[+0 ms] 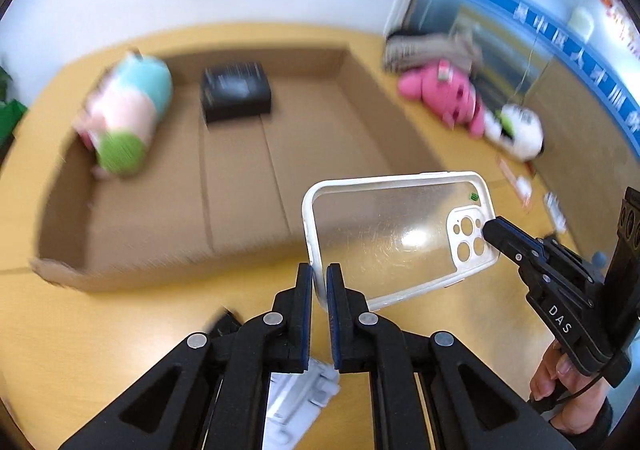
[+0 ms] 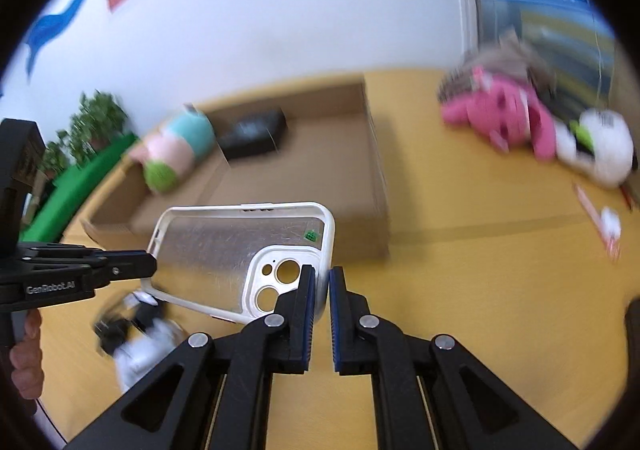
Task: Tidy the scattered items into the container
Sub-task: 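Lift the phone case with the right gripper and carry it over the box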
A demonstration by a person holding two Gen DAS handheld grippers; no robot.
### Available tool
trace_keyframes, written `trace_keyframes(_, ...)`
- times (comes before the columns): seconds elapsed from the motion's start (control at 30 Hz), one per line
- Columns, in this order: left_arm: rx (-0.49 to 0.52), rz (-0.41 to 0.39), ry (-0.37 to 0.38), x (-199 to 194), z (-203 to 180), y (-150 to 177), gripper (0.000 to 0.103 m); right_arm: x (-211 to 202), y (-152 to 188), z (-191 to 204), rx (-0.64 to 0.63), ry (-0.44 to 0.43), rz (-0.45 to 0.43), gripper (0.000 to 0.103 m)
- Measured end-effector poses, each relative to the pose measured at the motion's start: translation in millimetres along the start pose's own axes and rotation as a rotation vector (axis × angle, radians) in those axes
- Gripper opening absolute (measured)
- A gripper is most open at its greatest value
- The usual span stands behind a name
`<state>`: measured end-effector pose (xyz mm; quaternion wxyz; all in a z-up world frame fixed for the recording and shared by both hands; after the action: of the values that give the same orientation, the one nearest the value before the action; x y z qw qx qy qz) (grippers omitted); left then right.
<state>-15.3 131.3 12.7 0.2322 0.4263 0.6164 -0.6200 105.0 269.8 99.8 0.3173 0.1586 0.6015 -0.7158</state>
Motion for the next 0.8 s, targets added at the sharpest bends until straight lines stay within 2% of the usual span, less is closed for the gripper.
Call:
trace_keyframes(0.17,-0.027,-0.145,-0.023,-59.5,30.3,-37.6,0.006,-15.7,-49.1,42.6,-0.068,-0.058,-0.101,0.007)
trace_keyframes(0.33,-0.066,-0.210,-0.061,-90.1,70.7,-49.9,0.006,-11.7,-76.7,80.6,-0.119,-0.111,-0.136,0.007)
trace_keyframes(0.6,-0.131,-0.221,-0.106,-95.0,123.7,-51.4,0.006,14.3,-94.7,126.5,-0.154,-0.182,-0.127,0.007)
trace_keyframes(0.8,-0.146,-0.186,-0.142,-73.9,152.7,-54.7,0.006,47.8,-94.6,140.0,-0.133,-0.208,-0.079,0.008)
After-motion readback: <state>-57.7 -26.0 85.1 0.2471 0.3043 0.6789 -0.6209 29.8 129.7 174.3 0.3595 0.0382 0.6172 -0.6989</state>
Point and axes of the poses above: each gripper's, at about its wrist camera, not at the fingertips, and x roughly the way its jaws point, z to its left, y to its underside, the point moved 7 cm from there along x, roughly the way its jaws point, and after that the axes turned 6 degrees about -y, right-handed, at the moved point
